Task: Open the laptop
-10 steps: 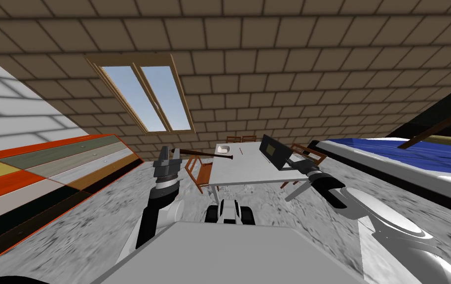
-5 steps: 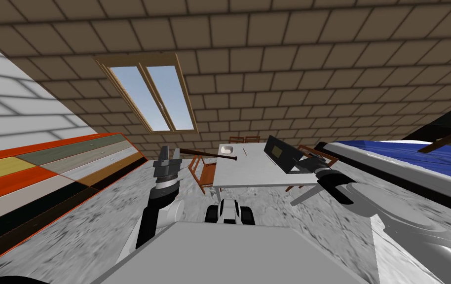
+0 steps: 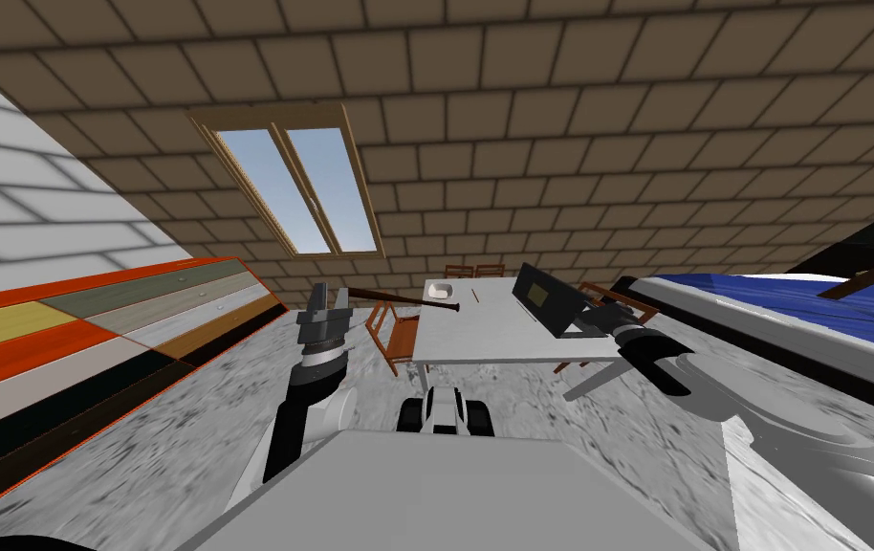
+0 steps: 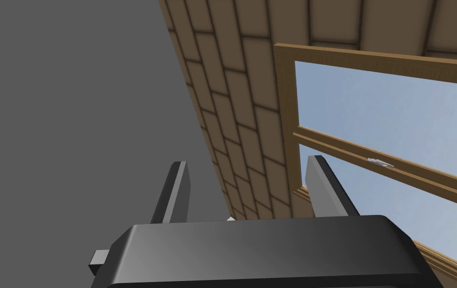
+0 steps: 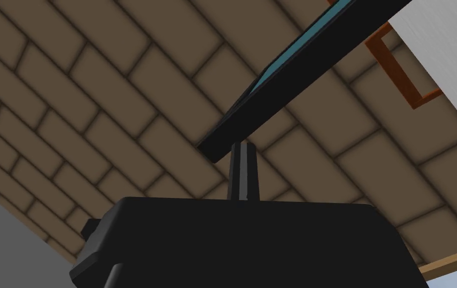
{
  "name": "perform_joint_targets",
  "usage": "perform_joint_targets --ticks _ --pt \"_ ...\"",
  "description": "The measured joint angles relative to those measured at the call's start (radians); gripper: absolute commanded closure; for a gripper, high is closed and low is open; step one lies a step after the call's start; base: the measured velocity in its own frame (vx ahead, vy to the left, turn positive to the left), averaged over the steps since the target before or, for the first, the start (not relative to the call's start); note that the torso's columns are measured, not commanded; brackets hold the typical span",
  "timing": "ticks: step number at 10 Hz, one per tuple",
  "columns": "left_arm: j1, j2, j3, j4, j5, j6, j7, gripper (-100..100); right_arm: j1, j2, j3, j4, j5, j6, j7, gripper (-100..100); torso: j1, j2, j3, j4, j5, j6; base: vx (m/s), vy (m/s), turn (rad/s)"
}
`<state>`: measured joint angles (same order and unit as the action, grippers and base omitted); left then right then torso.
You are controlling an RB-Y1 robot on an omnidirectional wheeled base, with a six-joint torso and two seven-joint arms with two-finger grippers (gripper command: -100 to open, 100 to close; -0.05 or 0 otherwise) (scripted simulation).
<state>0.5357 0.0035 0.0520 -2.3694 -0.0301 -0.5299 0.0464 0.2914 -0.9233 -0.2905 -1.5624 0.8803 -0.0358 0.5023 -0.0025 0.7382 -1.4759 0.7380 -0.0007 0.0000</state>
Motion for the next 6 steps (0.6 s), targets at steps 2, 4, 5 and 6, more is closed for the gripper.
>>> perform_joint_targets --ticks 2,4,5,6 --pt "0.000 0.000 0.000 0.000 0.000 0.000 0.000 0 -0.006 -0.040 0.016 0.036 -0.055 -0.017 -0.055 100 -0.002 -0.002 -0.001 -0.001 -0.001 0.000 -0.020 -0.064 0.034" --pt "0.000 0.000 0.000 0.000 0.000 0.000 0.000 0 -0.003 -0.081 0.021 0.073 -0.113 -0.037 -0.112 100 -0.001 -0.003 -0.002 -0.001 -0.001 0.000 -0.018 -0.059 0.036" --pt "0.000 0.000 0.000 0.000 0.000 0.000 0.000 0 -0.002 -0.100 0.023 0.091 -0.142 -0.049 -0.139 100 0.000 -0.003 -0.002 -0.001 -0.001 0.000 -0.017 -0.063 0.029" --pt "0.000 0.000 0.000 0.000 0.000 0.000 0.000 0 -0.003 -0.120 0.028 0.111 -0.170 -0.059 -0.167 100 -0.001 -0.003 -0.002 -0.001 -0.001 0.000 -0.014 -0.062 0.029"
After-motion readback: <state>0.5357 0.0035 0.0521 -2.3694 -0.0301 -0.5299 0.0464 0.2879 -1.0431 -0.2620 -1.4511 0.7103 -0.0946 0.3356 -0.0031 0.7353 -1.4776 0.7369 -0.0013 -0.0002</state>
